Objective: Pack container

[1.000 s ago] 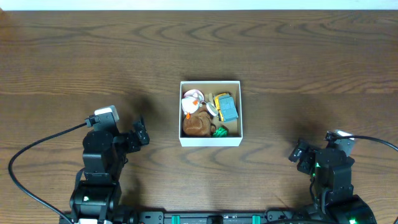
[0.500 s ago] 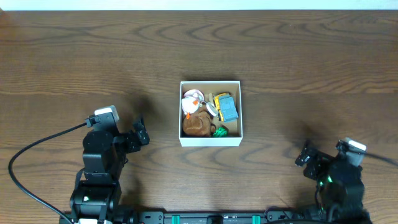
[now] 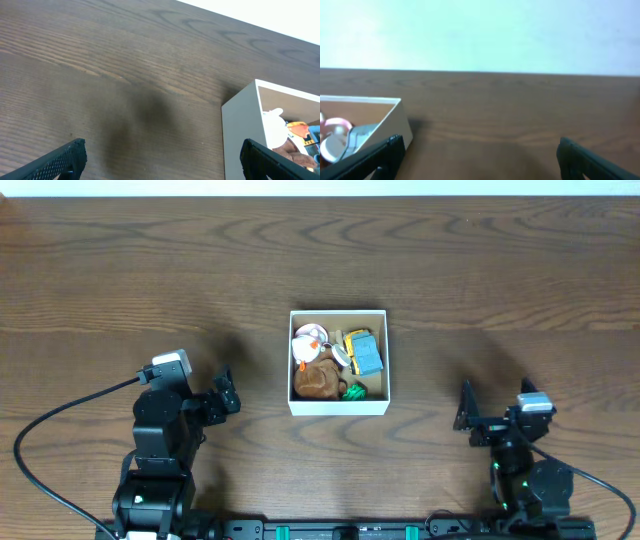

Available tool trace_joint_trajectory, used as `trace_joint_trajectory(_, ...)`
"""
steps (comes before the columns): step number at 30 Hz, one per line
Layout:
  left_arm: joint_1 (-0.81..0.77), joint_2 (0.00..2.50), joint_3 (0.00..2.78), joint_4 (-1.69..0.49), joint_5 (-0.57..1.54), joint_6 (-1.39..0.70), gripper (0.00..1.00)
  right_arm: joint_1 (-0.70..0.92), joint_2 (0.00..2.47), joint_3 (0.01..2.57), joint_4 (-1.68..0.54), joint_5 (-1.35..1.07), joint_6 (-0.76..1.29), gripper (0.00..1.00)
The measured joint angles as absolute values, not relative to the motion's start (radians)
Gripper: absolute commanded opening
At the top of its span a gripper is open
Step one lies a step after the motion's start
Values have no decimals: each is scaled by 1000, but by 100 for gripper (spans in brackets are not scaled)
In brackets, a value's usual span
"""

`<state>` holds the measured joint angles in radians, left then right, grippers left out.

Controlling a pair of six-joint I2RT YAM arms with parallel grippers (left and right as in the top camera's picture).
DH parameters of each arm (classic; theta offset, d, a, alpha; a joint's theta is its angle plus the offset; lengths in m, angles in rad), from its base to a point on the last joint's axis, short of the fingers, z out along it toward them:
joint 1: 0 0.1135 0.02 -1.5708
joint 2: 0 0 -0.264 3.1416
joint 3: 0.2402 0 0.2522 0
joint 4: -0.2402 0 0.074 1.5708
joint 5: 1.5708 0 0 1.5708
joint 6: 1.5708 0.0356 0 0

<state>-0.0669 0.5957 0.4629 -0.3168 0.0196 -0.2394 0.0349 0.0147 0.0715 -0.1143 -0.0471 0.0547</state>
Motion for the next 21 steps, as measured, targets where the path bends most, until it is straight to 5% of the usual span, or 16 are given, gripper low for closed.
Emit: trace_joint_trajectory(21, -67, 596, 463, -317, 20, -239, 98, 32, 11, 11, -74, -19, 40, 99)
